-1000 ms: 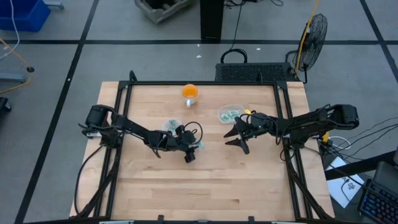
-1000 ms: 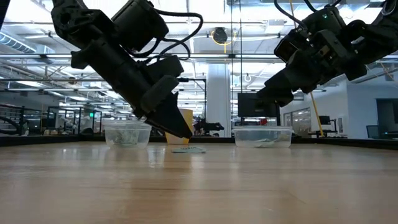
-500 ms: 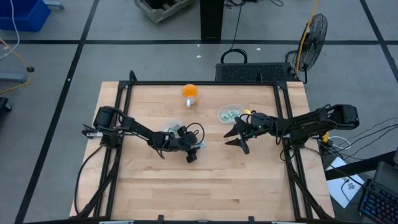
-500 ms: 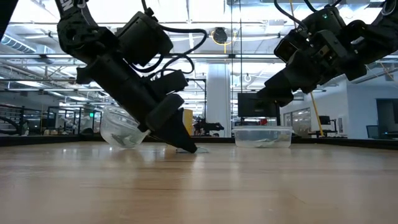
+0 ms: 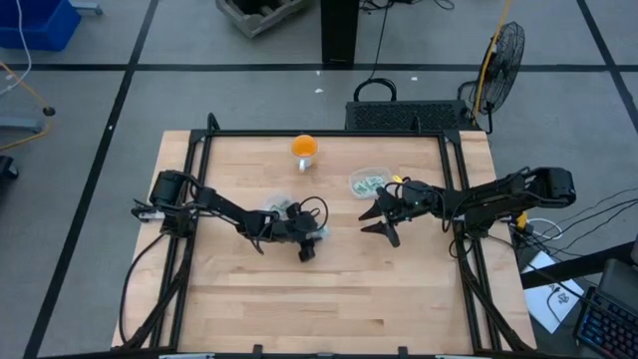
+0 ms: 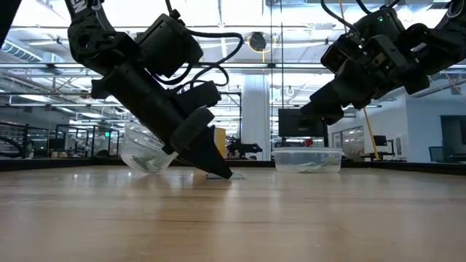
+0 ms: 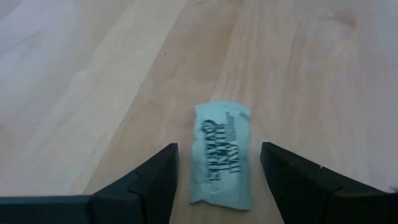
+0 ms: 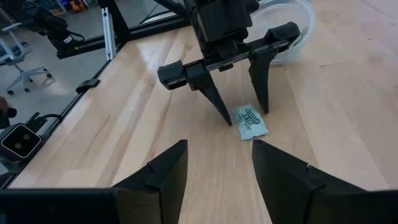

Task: Pick and place Stevia / Truvia into bins
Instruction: Put the white stevia packet into the left transparent container

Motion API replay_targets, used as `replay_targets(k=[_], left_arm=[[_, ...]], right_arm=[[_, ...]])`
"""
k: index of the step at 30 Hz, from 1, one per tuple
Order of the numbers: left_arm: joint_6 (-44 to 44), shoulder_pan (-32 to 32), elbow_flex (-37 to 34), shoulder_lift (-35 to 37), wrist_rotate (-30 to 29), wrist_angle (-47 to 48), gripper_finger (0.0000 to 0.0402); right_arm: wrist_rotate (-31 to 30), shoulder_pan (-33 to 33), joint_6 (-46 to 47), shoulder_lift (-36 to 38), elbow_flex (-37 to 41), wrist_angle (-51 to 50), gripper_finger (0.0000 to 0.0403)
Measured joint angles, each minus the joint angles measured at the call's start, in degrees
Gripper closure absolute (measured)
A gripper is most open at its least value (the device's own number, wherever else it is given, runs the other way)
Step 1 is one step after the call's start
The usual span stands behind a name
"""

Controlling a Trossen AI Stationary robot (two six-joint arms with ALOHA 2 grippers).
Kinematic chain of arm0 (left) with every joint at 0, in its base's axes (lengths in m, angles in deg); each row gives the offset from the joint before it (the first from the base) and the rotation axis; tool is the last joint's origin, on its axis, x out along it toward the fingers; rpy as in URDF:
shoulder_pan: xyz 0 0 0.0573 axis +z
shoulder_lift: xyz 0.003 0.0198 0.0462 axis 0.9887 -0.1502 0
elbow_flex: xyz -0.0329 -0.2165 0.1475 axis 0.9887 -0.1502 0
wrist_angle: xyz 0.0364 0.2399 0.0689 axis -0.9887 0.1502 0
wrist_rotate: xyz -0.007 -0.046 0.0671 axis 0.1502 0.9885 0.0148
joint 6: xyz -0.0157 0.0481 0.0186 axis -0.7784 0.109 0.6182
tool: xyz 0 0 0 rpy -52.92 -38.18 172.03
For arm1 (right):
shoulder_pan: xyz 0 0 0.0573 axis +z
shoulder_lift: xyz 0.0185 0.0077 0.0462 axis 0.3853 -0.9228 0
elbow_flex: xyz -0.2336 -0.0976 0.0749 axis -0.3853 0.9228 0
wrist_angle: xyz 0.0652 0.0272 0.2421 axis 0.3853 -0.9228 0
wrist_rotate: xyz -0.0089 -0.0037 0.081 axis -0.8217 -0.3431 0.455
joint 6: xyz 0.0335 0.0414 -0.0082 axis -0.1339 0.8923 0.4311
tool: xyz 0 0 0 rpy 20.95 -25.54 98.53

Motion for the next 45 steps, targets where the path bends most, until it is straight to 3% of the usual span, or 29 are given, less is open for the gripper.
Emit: replay_targets(k=[5,17,23,28,39,45], left_arm=[[0.02,-0.07,0.0,0.02,2.26,-0.12,0.0176],[0.86,-0.15,-0.15,5.3,4.08,6.42,0.0289],[-2.68,-0.15,-0.12,5.34,6.1,7.22,0.0319],[-3.61,-1.35,-0.11,5.35,6.68,6.61,0.0307],[-5.62,-3.56,0.02,5.46,3.37,5.85,0.0203],[-7.85,-3.65,1.55,6.26,3.96,4.13,0.0198]], right_arm=[[0.0,0.0,0.0,0.0,0.0,0.0,0.0232],[0.0,0.0,0.18,0.0,-0.02,0.24,0.0232],[0.0,-0.02,1.64,0.0,-0.02,0.42,0.0232],[0.0,-0.02,1.56,0.0,-0.02,0.42,0.0232],[0.0,0.0,1.51,0.0,-0.02,0.44,0.0232],[0.0,-0.02,1.5,0.0,-0.02,0.44,0.0232]])
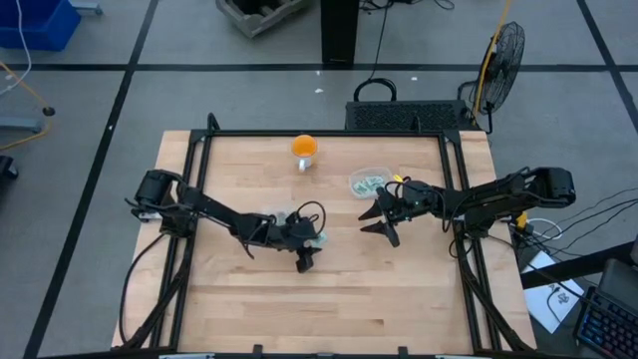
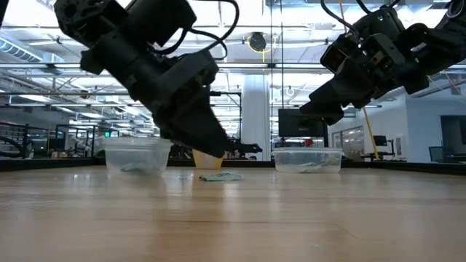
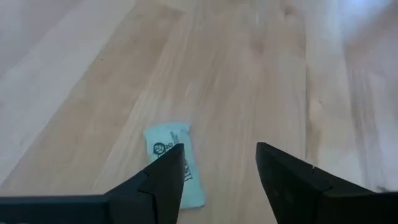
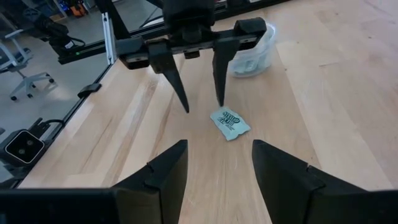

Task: Pick and place Stevia / Truvia into bins
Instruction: Put the white stevia packet into the left transparent container

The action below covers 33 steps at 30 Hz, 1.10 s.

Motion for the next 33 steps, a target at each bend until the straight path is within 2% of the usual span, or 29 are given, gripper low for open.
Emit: replay_targets(k=[5,11,15,25,33], left_arm=[[1.05,-0.62,4.32,-0.01,1.49,3.23,0.0223],[6.65,-0.9,12.73,-0.04,1.43,19.43,0.0247],[9.56,0.33,16.89,-0.07,-0.53,29.21,0.0241],[7.71,3.3,18.5,-2.67,-0.03,31.31,0.0177],[7.46,3.31,18.5,-8.2,0.12,29.09,0.0167]], right_arm=[[0.0,0.01,-0.01,0.0,0.0,0.0,0.0232],[0.0,0.0,-0.02,0.0,0.0,-0.02,0.0232],[0.01,0.0,-0.02,0.0,0.0,0.0,0.0232],[0.0,0.0,0.0,0.0,0.0,-0.04,0.0232],[0.02,0.0,0.0,0.0,-0.02,-0.22,0.0232]])
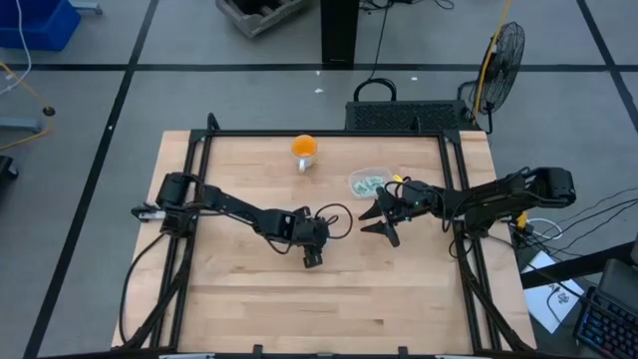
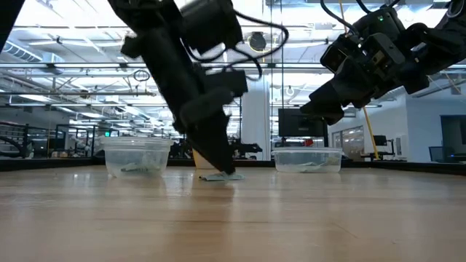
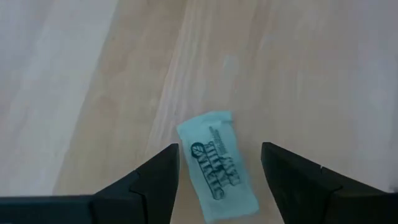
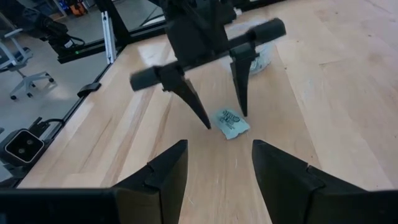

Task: Pick and place Stevia / Truvia into bins
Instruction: Put the white stevia packet into the left transparent container

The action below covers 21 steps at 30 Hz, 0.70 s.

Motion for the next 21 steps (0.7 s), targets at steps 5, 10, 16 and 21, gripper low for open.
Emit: replay_targets(k=[5,10,16,21], left_arm=[[-1.04,0.45,0.19,-2.02,-0.1,-0.48,0.0167],[-3.12,0.85,0.17,-2.22,0.13,-0.57,0.0167],[-2.52,0.87,0.15,-2.29,0.1,-0.34,0.0167],[-2.56,0.89,0.11,-2.32,0.07,-0.26,0.0167]], right_arm=[[0.0,0.02,0.39,0.0,0.02,0.18,0.0232],[0.0,0.02,0.39,0.0,0.02,0.18,0.0232],[0.0,0.01,0.39,0.0,0.02,0.15,0.0232],[0.0,0.01,0.39,0.0,0.02,0.17,0.0232]])
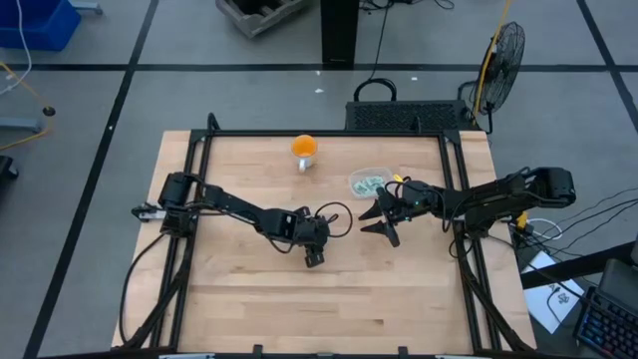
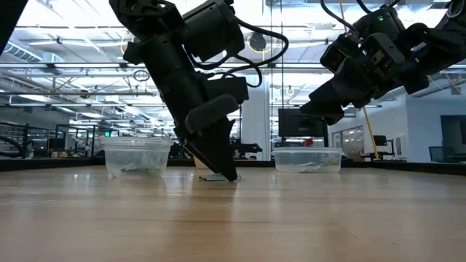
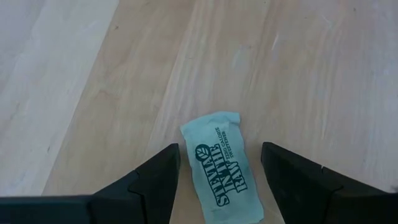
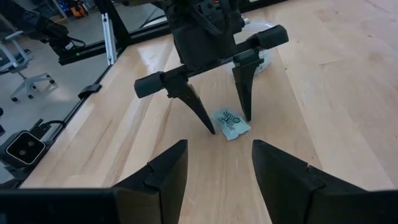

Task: Pick and place Stevia / Truvia into bins
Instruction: Put the white stevia packet into the left transparent container

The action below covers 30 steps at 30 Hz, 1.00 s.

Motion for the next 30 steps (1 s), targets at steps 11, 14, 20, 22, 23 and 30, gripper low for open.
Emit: replay_targets(k=[11,14,20,22,23,30], left_arm=[[1.15,0.0,-0.07,-0.12,-0.17,-0.06,0.0238],[1.11,0.02,-0.07,-0.12,-0.24,-0.04,0.0259],[1.09,0.04,-0.11,-0.16,-0.31,0.0,0.0279],[1.09,0.04,-0.11,-0.16,-0.34,0.01,0.0279],[1.11,0.04,-0.11,-0.16,-0.33,0.01,0.0279],[3.35,0.17,-0.56,3.24,-0.63,2.48,0.028]], right_arm=[[0.0,-0.01,0.02,0.0,0.0,-0.01,0.0232],[0.0,-0.01,0.02,0.0,0.0,-0.01,0.0232],[0.0,-0.01,0.02,0.0,0.0,-0.01,0.0232],[0.0,-0.01,0.02,0.0,0.0,-0.01,0.0232],[0.0,-0.01,0.02,0.0,0.0,-0.01,0.0232],[0.0,-0.01,0.02,0.0,0.0,-0.01,0.0232]])
